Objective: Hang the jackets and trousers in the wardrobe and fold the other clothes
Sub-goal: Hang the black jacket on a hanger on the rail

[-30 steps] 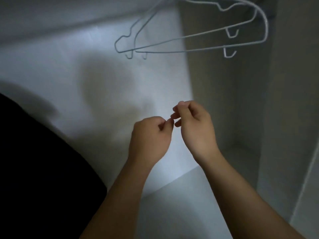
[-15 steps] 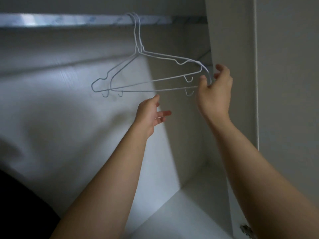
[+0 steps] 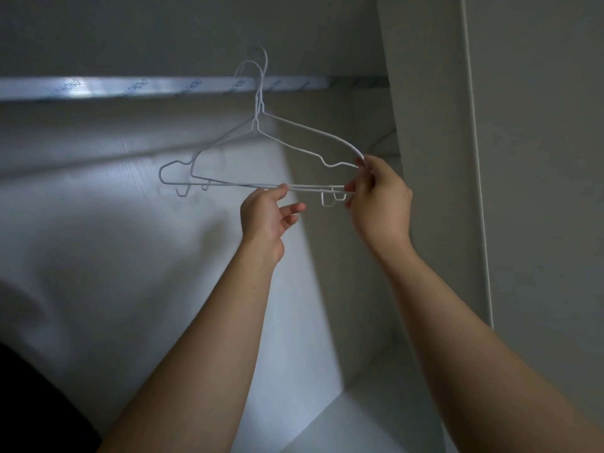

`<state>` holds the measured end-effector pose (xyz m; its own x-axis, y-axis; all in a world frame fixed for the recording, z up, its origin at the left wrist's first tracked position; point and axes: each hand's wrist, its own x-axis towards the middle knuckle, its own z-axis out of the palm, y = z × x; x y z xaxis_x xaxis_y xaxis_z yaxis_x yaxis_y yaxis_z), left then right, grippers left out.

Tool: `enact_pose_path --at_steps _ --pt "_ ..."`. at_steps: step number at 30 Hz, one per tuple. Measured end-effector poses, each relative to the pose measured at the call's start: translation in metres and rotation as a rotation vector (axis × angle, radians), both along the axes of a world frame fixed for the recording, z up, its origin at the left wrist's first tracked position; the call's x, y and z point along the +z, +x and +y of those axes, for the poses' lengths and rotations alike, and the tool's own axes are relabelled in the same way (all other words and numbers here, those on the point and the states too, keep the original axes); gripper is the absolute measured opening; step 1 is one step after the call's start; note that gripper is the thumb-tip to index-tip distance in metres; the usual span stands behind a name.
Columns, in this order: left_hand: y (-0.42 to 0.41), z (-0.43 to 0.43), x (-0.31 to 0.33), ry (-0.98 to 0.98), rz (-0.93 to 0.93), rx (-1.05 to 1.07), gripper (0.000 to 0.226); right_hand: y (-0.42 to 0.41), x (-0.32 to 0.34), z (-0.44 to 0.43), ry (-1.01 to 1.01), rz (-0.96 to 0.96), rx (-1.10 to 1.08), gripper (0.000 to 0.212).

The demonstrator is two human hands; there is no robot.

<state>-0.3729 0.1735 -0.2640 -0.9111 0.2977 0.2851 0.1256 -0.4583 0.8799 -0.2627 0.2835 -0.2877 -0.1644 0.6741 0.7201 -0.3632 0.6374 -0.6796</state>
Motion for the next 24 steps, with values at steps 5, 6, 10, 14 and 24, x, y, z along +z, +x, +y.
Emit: enact_pose_path --at_steps 5,6,10,14,24 --pt "-0.009 -0.007 -0.012 -0.029 -0.052 -0.001 0.020 -0.007 -0.008 -0.003 -0.036 -0.013 0.063 0.029" --pt "-0.011 -0.008 -0.015 -0.045 -0.054 0.006 0.017 -0.008 -0.010 -0.003 -0.038 -0.018 0.071 0.029" --pt "-0.023 -0.011 -0.017 -0.070 -0.107 -0.047 0.009 -0.013 -0.019 -0.002 -0.034 -0.064 -0.090 0.024" --pt "-0.035 -0.009 -0.013 -0.046 -0.243 -0.174 0.020 -0.014 -0.019 0.005 -0.152 -0.172 -0.201 0.043" --pt "-0.045 0.015 -0.002 -0.056 -0.261 -0.203 0.051 -0.021 -0.008 0.035 -0.113 -0.028 0.332 0.018"
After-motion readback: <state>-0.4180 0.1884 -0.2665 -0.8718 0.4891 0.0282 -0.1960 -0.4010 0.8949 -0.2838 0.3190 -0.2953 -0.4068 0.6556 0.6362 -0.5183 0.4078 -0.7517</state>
